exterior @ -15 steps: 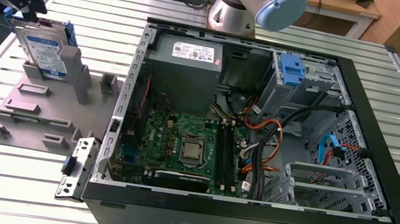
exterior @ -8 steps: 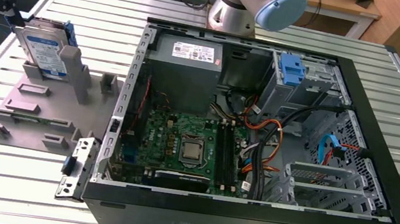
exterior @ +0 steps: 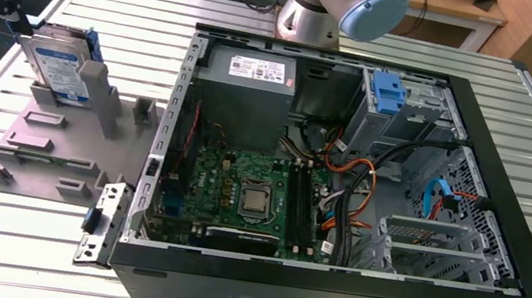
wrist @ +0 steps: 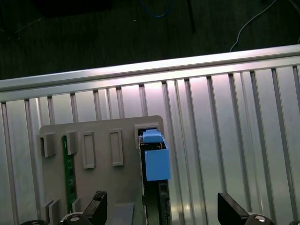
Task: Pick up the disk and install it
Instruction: 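Pick up the disk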
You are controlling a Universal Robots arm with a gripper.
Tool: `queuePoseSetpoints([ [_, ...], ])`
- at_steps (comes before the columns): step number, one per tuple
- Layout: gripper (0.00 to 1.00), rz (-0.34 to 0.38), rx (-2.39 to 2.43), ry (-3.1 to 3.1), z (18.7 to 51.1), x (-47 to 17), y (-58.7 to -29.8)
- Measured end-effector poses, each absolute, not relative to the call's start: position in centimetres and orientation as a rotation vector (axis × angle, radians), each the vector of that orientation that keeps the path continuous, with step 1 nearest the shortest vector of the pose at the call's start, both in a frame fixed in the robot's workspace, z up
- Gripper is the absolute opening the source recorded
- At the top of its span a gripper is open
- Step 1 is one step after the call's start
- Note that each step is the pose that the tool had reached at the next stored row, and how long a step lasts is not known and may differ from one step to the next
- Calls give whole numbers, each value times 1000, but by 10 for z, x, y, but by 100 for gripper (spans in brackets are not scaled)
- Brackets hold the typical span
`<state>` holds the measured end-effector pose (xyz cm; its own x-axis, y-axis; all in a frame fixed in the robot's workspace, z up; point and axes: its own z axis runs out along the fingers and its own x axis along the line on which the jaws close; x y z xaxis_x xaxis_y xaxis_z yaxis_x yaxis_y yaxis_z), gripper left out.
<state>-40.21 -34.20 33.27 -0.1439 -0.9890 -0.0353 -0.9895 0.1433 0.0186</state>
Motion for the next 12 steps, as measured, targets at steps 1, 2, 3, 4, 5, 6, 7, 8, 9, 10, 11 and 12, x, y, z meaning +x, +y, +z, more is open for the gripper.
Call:
queuePoseSetpoints([
  [1,99,58,-2046,2364,333,-402,-342],
  [2,99,58,-2046,2364,333,-402,-342],
  [3,99,58,-2046,2364,333,-402,-342],
  [4,99,58,-2046,2364,332,-402,-342],
  [5,99,58,-2046,2364,332,-402,-342],
  [6,99,58,-2046,2364,330,-402,-342],
  [7,99,58,-2046,2364,329,-402,-342],
  [8,99,58,-2046,2364,327,-402,-342],
  [9,99,58,-2046,2364,326,-402,-342],
  [10,99,58,-2046,2364,325,-402,-342],
  [11,99,58,-2046,2364,323,-402,-342],
  [12,99,58,-2046,2364,321,-402,-342],
])
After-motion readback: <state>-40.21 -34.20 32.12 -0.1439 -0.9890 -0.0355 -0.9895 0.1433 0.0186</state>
